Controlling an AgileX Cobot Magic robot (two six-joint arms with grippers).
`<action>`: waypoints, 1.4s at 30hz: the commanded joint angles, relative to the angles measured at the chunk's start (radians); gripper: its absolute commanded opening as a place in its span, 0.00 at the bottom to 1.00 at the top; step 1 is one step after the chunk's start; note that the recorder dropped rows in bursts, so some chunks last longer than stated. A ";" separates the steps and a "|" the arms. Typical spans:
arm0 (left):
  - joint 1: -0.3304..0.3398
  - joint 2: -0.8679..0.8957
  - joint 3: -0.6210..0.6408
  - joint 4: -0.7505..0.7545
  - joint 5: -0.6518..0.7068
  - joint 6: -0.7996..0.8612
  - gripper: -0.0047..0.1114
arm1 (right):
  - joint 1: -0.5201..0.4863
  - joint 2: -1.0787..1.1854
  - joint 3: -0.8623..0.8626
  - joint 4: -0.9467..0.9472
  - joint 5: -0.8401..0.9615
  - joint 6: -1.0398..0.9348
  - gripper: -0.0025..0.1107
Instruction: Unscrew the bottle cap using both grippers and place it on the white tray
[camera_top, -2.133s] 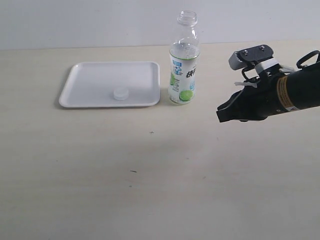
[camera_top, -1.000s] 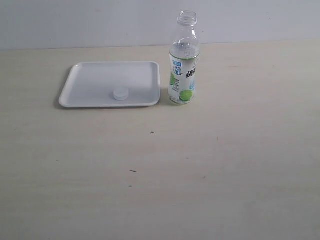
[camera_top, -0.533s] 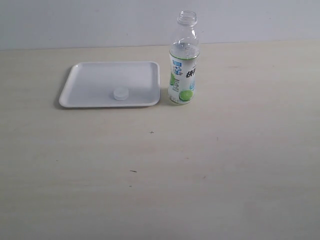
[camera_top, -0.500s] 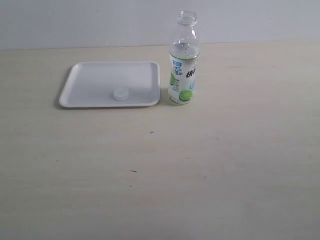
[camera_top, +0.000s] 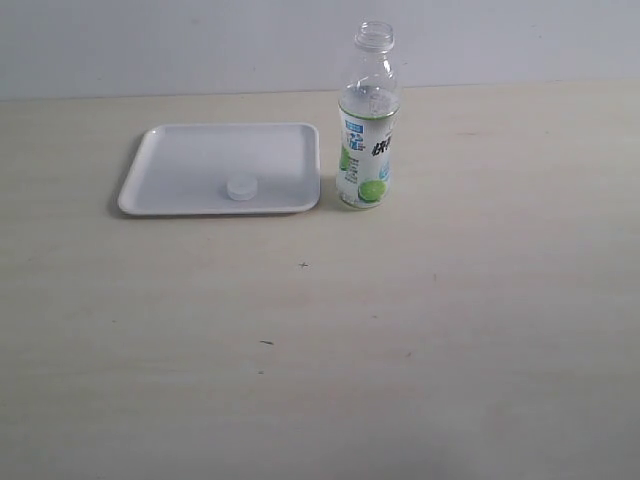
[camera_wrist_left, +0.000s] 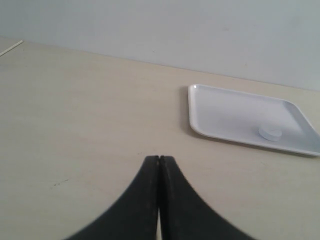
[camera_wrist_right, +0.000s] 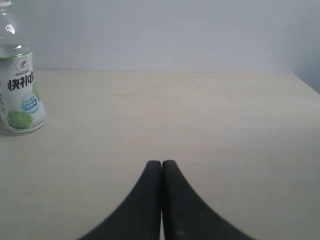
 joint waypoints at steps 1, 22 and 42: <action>0.001 -0.007 -0.001 0.000 -0.002 -0.001 0.04 | -0.014 -0.005 0.005 0.031 -0.005 -0.009 0.02; -0.036 -0.007 -0.001 -0.007 -0.002 0.000 0.04 | -0.012 -0.005 0.005 0.364 -0.009 -0.009 0.02; -0.036 -0.007 -0.001 -0.007 -0.002 0.000 0.04 | -0.012 -0.005 0.005 0.364 -0.009 -0.009 0.02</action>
